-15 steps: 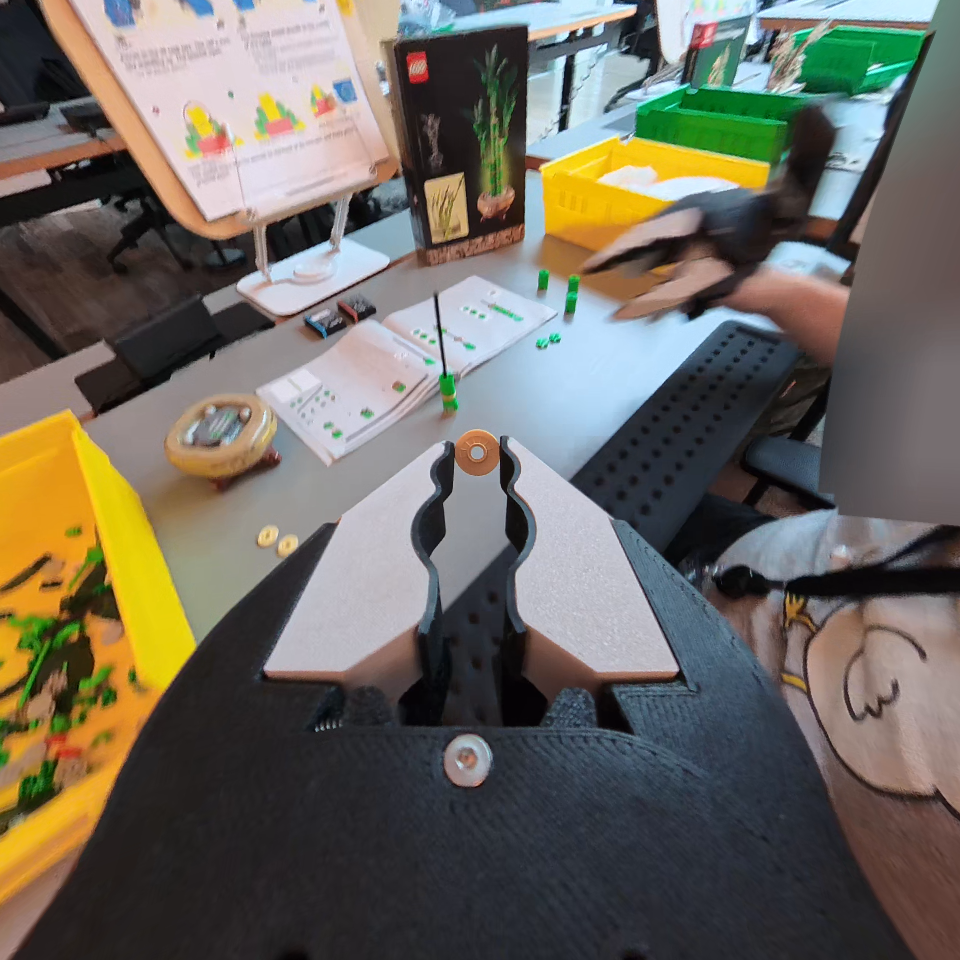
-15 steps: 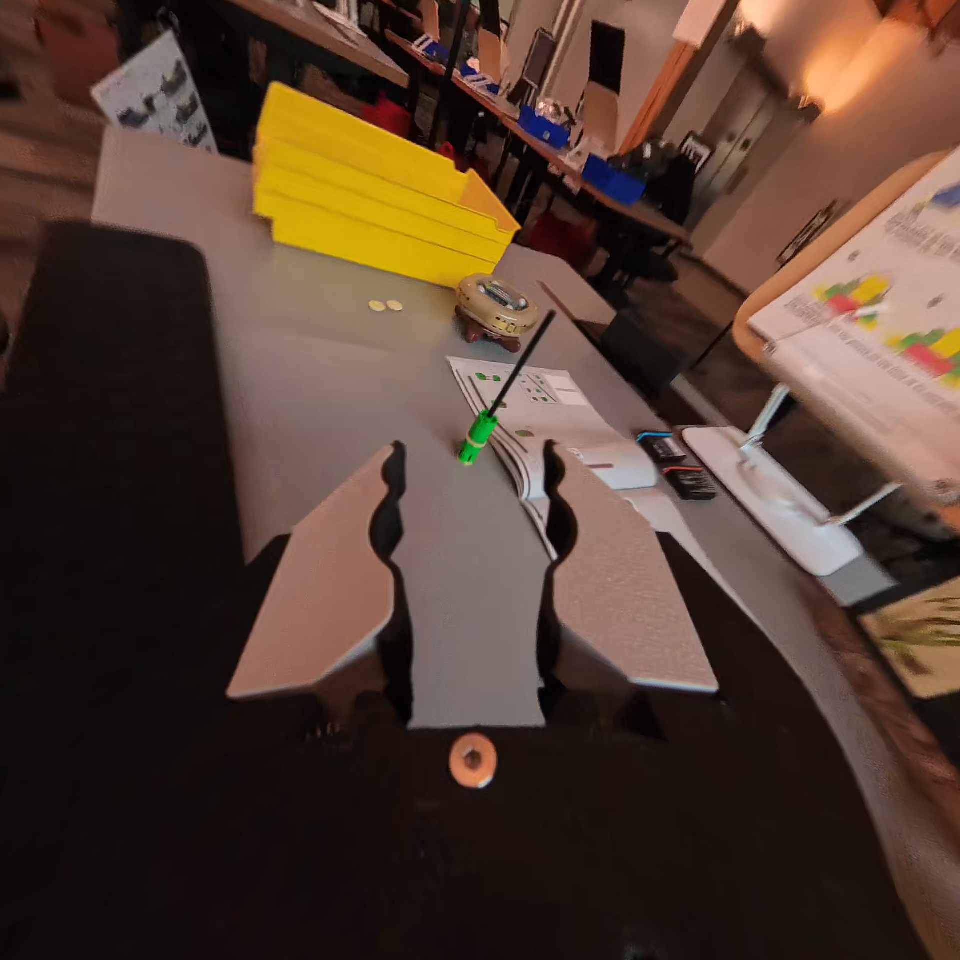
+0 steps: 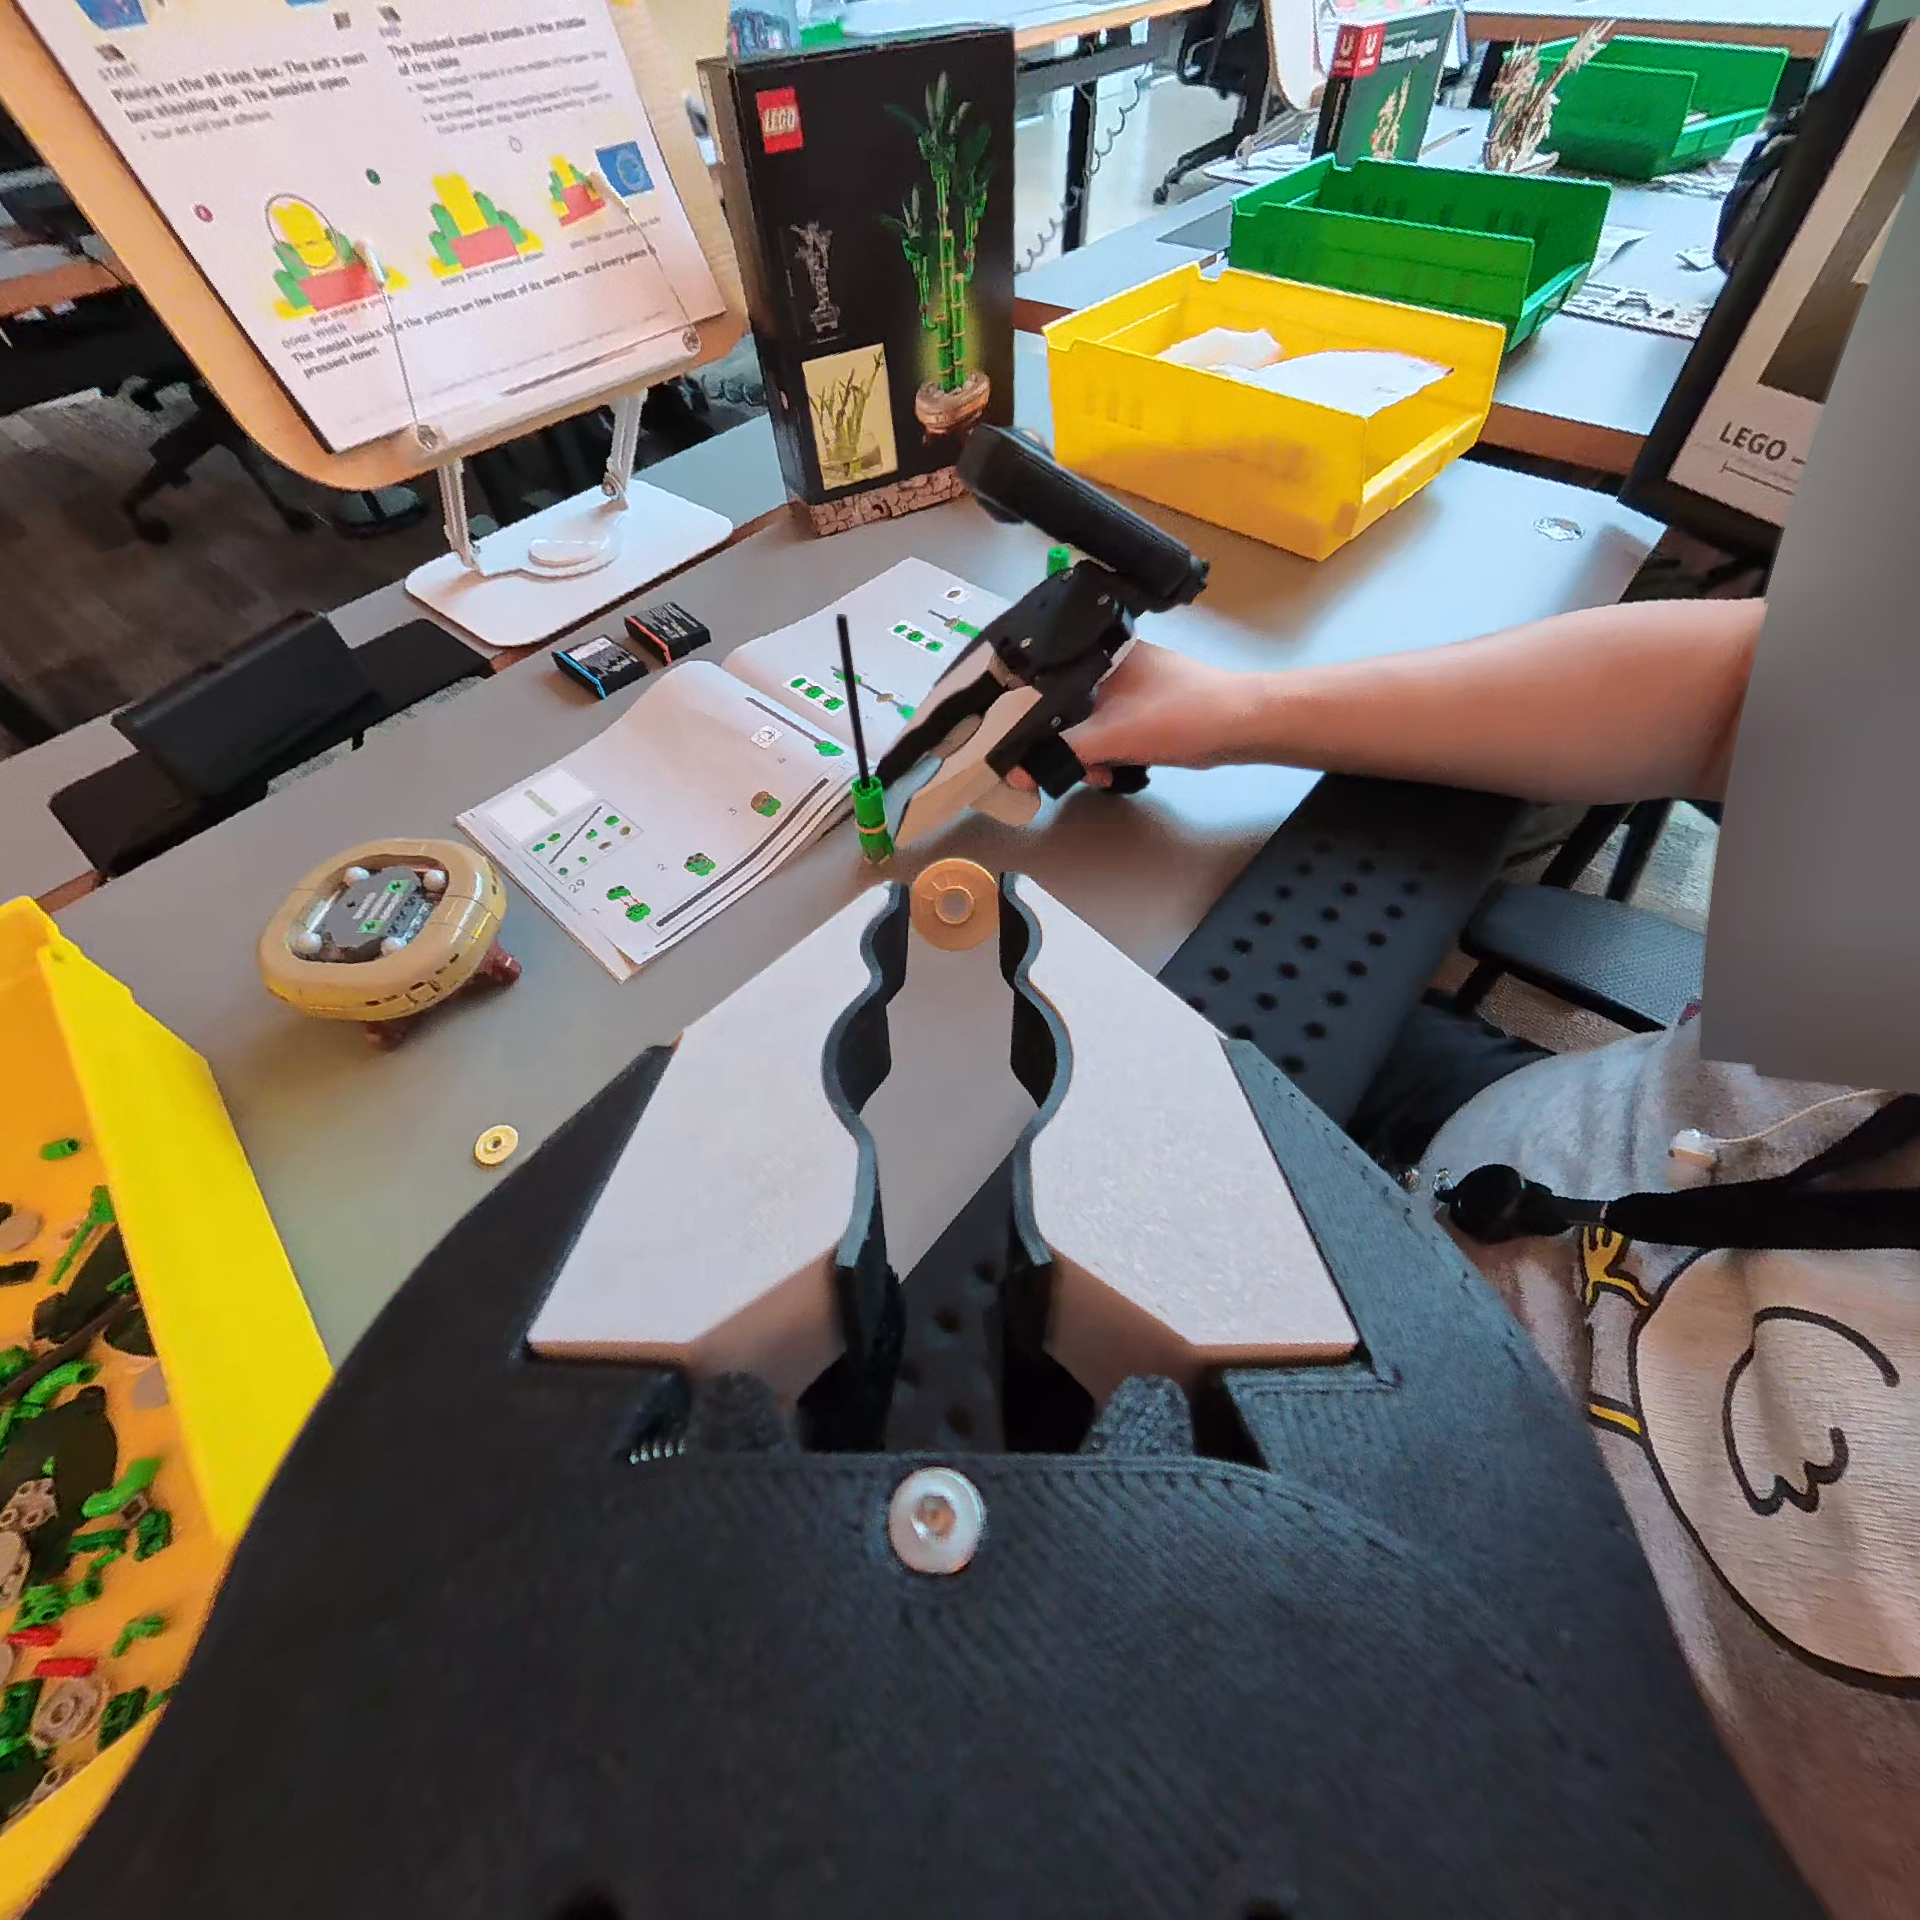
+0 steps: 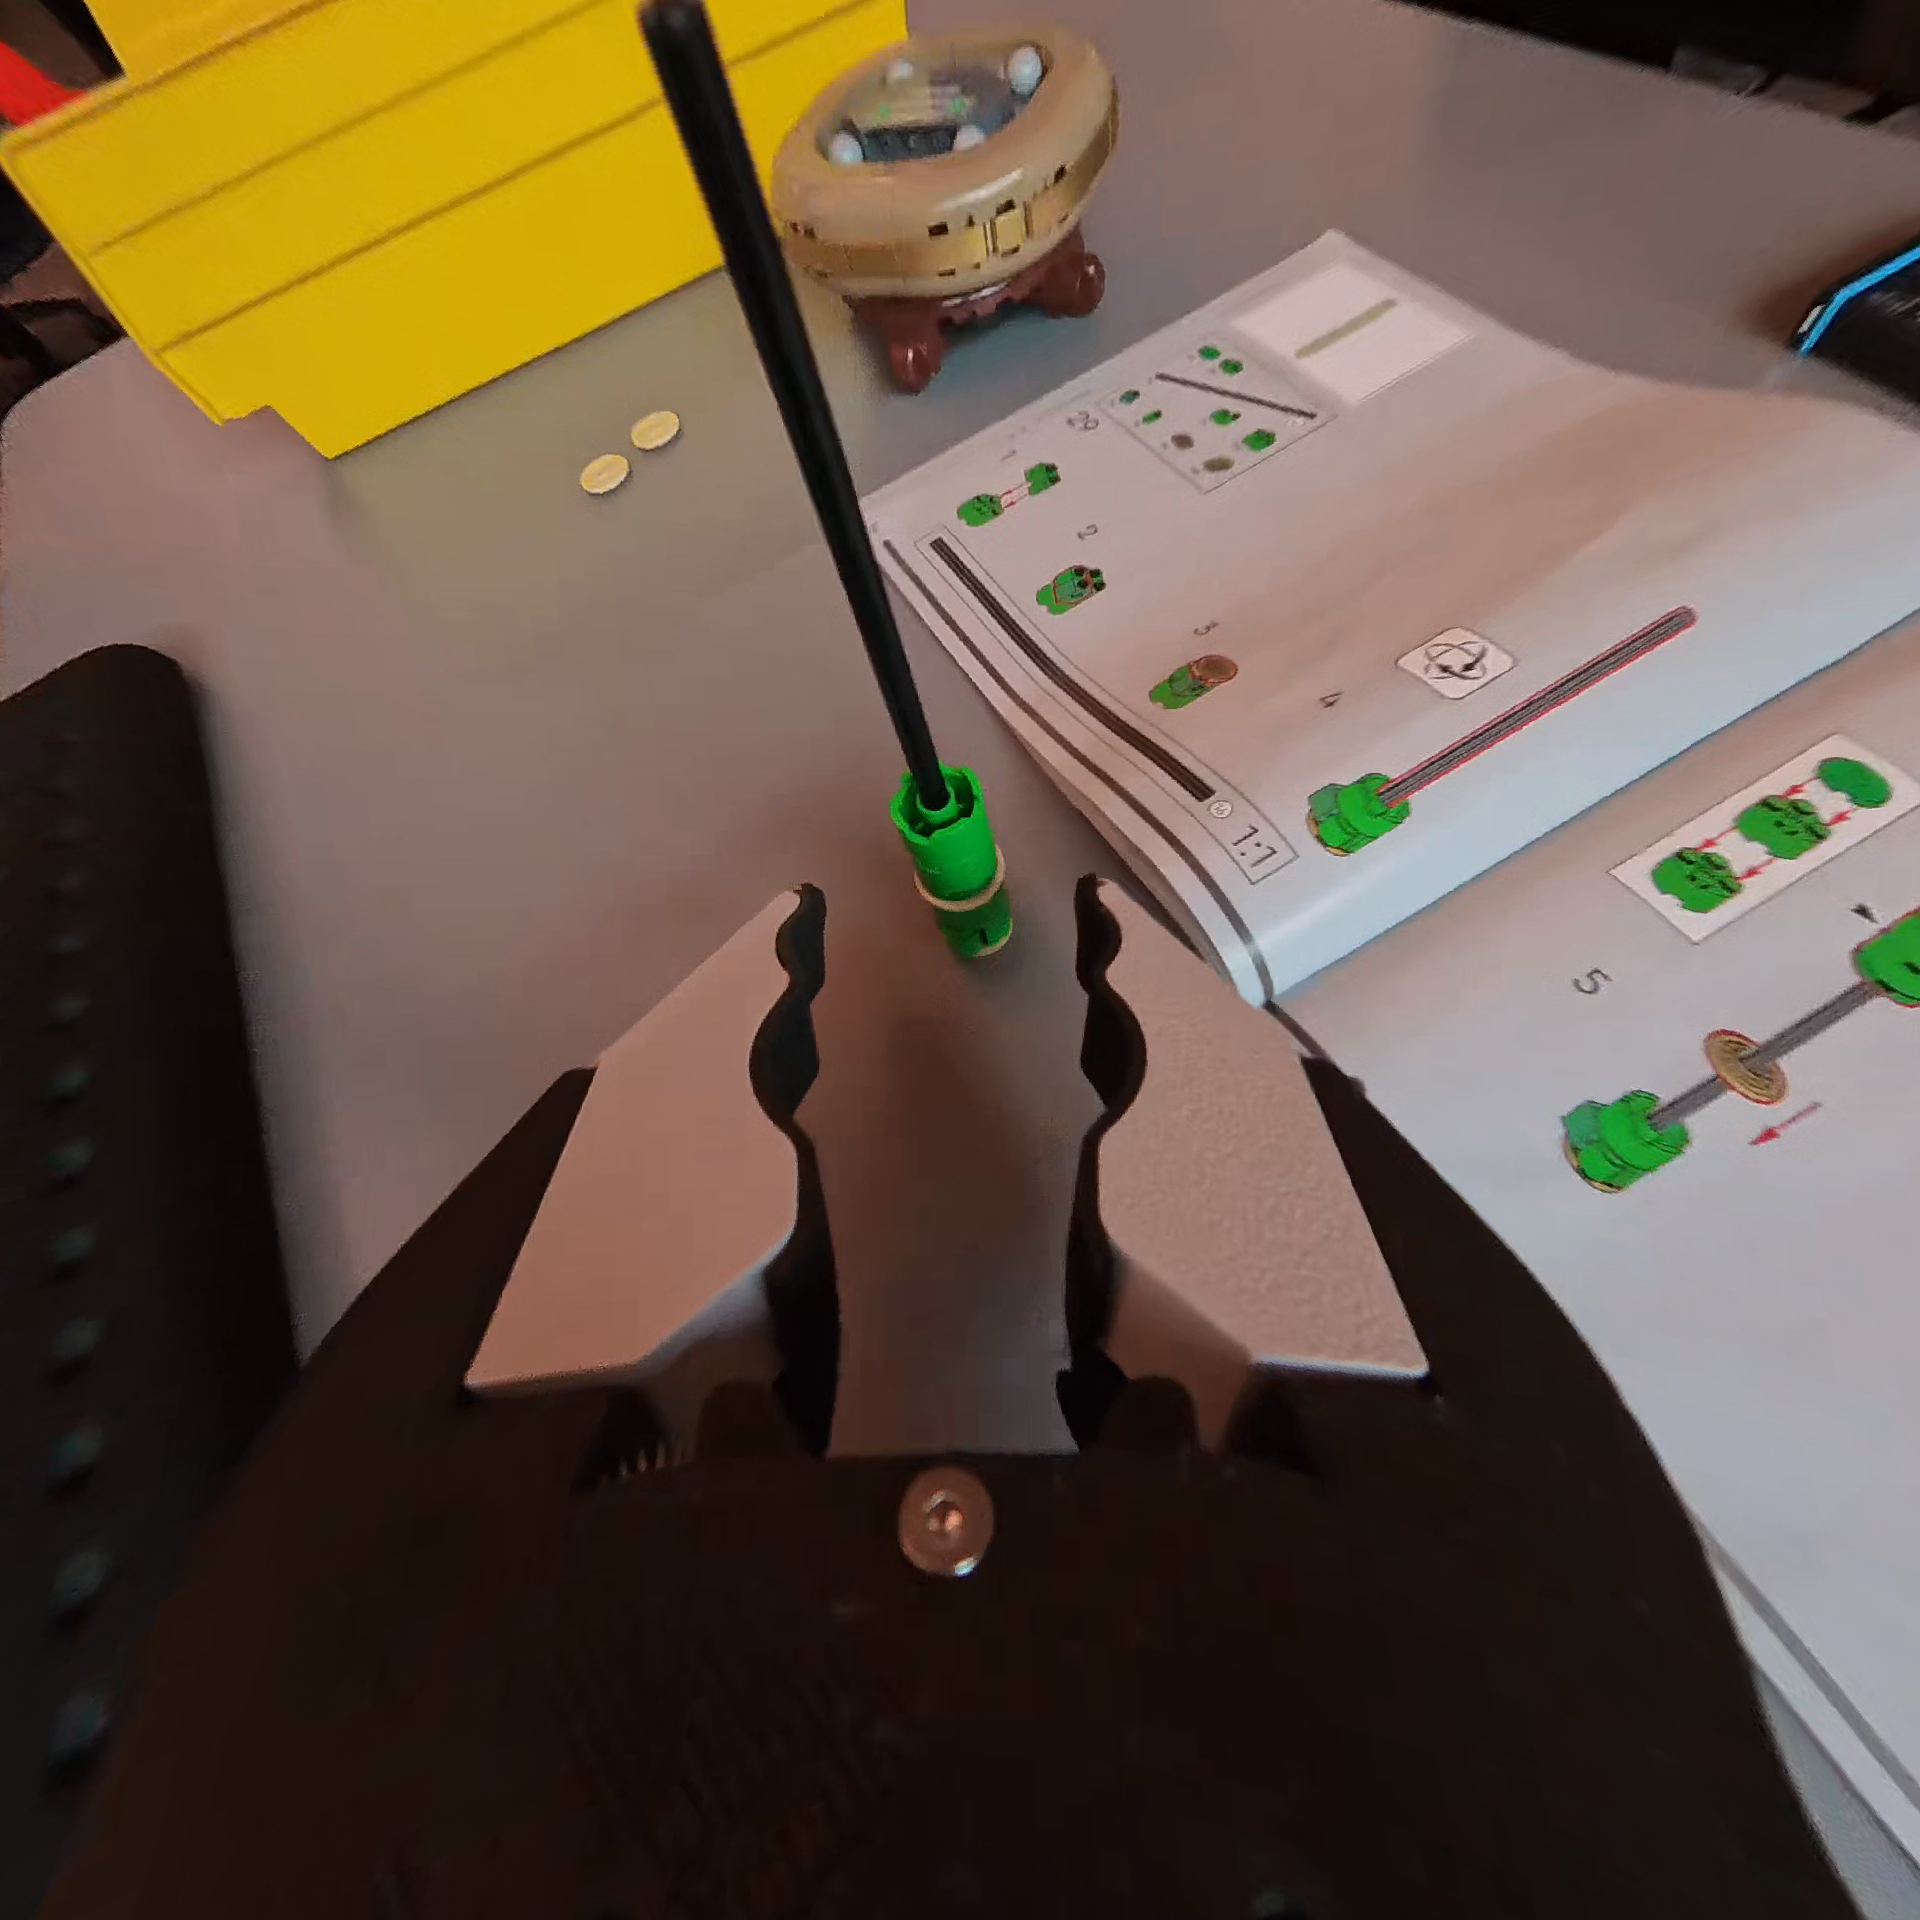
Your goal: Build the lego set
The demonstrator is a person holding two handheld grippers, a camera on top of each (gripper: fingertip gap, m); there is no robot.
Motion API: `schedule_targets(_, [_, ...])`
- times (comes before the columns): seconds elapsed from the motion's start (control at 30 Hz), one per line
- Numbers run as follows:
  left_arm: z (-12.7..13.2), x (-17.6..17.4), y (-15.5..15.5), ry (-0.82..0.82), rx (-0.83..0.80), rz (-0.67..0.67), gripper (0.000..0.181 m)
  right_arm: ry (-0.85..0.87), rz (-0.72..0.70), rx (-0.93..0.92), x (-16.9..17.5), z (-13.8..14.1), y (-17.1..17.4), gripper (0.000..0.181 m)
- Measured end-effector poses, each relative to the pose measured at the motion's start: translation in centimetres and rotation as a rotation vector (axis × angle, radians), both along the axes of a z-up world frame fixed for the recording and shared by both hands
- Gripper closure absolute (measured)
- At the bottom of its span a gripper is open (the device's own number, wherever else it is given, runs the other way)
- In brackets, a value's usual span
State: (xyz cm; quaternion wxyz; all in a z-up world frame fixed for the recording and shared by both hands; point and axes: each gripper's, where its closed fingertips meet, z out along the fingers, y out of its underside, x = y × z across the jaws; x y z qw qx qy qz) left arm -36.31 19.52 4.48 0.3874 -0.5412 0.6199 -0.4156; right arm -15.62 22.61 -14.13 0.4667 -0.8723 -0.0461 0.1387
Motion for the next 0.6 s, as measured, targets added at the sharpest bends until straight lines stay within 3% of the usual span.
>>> schedule_targets(0.1, [-0.6, 0.7, 0.8, 0.019, -0.011, -0.004, 0.166, -0.045, 0.018, -0.004, -0.3, -0.6, 0.6, 0.138])
schedule_targets(0.17, [-1.0, 1.4, 1.4, 0.032, 0.001, -0.011, 0.166, -0.084, 0.052, 0.014, -0.6, -0.4, 0.7, 0.165])
schedule_targets(0.23, [-0.9, 2.5, 2.3, 0.03, 0.077, -0.014, 0.166, -0.184, 0.065, 0.081, -0.5, 1.2, 0.7, 0.165])
schedule_targets(0.33, [-0.1, 5.0, 3.8, -0.029, 0.355, -0.006, 0.166, -0.551, 0.029, 0.258, 0.4, 6.8, 0.0, 0.166])
schedule_targets(0.43, [0.6, 7.9, 3.3, -0.141, 0.563, -0.01, 0.166, -0.893, -0.054, 0.385, 1.2, 11.0, -1.4, 0.165])
schedule_targets(0.6, [-1.3, 12.0, 0.0, -0.176, 0.733, -0.044, 0.166, -1.184, -0.099, 0.338, 2.6, 9.6, -2.8, 0.165])
